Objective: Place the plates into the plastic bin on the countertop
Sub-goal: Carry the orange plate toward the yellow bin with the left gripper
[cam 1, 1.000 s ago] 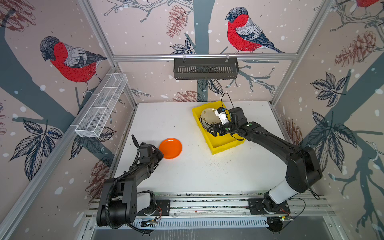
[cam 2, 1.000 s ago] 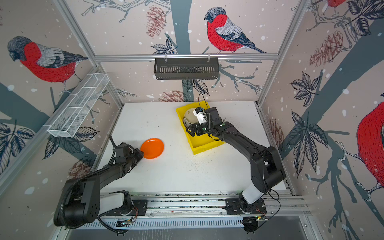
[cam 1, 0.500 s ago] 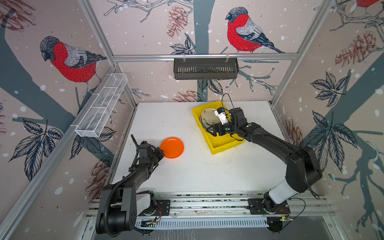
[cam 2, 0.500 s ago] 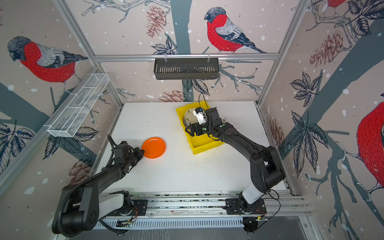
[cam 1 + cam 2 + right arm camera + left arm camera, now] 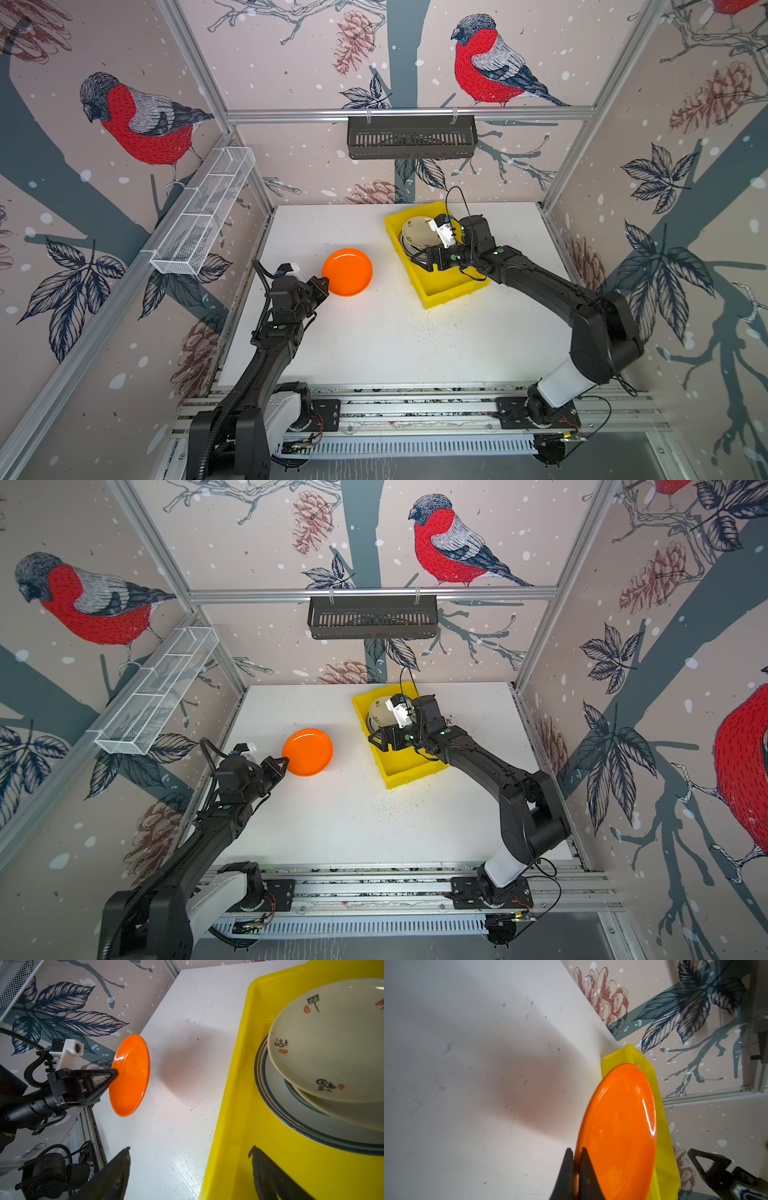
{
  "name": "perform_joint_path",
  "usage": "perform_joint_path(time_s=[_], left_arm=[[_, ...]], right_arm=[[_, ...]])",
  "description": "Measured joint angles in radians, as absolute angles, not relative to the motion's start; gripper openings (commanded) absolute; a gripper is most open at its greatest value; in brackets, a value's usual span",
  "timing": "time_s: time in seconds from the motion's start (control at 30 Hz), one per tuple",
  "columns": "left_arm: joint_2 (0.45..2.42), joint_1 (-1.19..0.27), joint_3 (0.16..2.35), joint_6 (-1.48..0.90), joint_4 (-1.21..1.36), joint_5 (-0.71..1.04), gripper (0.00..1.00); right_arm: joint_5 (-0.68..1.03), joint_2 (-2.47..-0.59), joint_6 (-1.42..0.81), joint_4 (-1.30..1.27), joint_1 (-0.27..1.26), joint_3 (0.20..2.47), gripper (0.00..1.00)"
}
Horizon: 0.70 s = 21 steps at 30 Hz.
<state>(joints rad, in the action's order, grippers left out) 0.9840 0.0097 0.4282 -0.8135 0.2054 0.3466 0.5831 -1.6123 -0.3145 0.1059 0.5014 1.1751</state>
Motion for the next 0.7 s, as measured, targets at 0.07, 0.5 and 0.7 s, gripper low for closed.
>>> perform_joint_path(time_s=[0.07, 0.5, 0.7], left_arm=[[0.991, -0.023, 0.471, -0.815, 0.197, 0.339, 0.00], [1.287, -0.186, 0.706, -0.840, 0.280, 0.344, 0.00], [1.465, -0.282, 0.846, -0.842, 0.348, 0.377, 0.00]], right_arm=[[0.598, -1.612, -0.320, 0.096, 0.499, 1.175, 0.91], [0.683, -1.611, -0.393, -0.002, 0.499, 1.156, 0.85], [0.694, -1.654, -0.422, -0.033, 0.486, 1.168, 0.78]])
